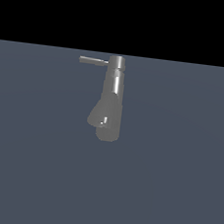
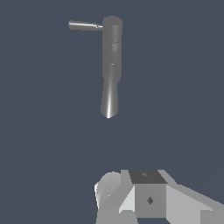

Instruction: Turn on the faucet by rotating a designated handle.

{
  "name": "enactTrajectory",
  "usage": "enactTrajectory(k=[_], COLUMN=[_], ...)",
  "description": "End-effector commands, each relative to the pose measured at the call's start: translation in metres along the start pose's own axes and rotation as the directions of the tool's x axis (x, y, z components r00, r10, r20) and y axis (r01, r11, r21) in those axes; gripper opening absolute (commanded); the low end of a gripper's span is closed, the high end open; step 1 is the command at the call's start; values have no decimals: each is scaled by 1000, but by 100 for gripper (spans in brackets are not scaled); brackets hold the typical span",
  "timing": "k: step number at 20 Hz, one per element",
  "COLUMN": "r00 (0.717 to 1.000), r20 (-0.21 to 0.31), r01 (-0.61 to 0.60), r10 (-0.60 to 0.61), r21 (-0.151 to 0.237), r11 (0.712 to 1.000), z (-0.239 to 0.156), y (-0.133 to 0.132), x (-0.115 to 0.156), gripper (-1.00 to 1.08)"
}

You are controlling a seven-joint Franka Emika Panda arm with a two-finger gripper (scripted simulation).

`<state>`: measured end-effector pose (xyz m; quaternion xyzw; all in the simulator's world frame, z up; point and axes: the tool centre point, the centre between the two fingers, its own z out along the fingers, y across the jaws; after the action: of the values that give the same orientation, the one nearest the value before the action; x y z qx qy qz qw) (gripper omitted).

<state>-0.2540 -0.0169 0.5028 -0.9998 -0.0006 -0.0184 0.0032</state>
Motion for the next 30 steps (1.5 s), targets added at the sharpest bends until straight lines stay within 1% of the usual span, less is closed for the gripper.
enactTrajectory(k=[1,5,10,14,18,21,24,27,30], r00=[1000,1000,998,992,979,962,939,910,875], r20=[0,2,9,18,35,51,69,88,107], r01=[-1,-19,-66,-124,-202,-272,-342,-412,-480], r10=[1,19,66,124,200,269,337,405,471], r21=[0,7,23,41,61,73,82,86,85], r11=[1000,1000,998,991,977,960,936,907,873], z=[0,1,3,6,11,17,24,32,41], y=[0,-1,-3,-6,-10,-14,-18,-22,-27], x=[0,5,18,34,55,74,93,111,130], gripper=[-100,-100,-100,-100,-100,-100,-100,-100,-100])
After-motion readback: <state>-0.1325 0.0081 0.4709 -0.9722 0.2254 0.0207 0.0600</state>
